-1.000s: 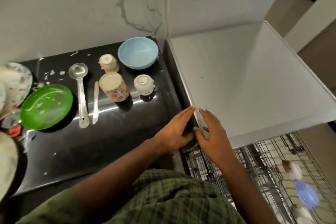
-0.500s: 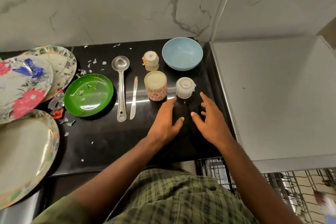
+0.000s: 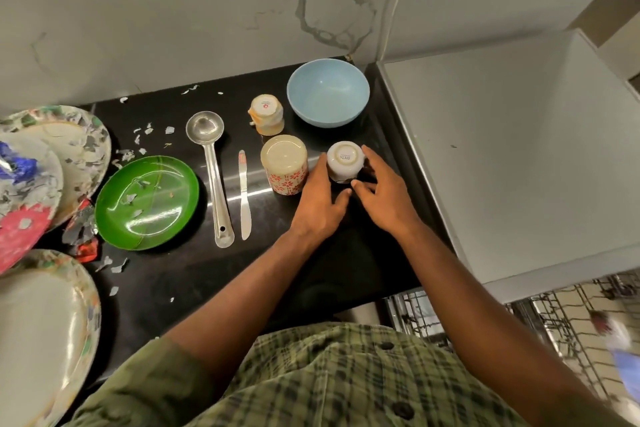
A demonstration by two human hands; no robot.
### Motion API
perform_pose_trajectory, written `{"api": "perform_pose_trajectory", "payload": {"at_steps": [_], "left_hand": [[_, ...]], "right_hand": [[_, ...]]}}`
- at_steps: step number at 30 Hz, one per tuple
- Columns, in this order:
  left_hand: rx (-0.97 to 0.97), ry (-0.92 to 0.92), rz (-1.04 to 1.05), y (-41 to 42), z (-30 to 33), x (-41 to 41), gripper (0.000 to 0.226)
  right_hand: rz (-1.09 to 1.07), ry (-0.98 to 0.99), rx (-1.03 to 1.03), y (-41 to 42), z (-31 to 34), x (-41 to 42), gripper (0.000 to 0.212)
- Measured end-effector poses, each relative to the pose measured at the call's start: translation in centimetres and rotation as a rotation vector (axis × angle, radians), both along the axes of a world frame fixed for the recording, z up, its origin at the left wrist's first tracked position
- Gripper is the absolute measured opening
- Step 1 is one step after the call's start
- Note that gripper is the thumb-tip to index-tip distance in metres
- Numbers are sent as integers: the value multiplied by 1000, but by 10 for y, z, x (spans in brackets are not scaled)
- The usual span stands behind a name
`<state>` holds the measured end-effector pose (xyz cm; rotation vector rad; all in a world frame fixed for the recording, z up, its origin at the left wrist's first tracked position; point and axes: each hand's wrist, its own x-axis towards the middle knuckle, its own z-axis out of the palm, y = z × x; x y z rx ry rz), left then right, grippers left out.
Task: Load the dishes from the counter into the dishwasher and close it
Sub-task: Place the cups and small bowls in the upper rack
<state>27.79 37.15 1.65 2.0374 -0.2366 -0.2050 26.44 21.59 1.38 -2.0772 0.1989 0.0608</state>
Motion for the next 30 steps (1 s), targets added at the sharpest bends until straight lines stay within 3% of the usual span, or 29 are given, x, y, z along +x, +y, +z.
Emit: {"api": "perform_pose_trajectory", "payload": {"at_steps": [4,7,25,30], "left_hand": [[-17,-47,-18,-5,-10,-6,63],[21,-55,-89,-18,-18,-20,69],[72,-95,-903,-244,-17,-159,71],[66,7,-1072,-298,-34,-208,67]], "right_hand": [[-99,-82,31,-3,1,-28,65],[-165,-123,49,-15,1,-61,63],[-979,-150,137,-162,-17,-307,67],[-1152,-158,209,-189,-40,-360,65]]}}
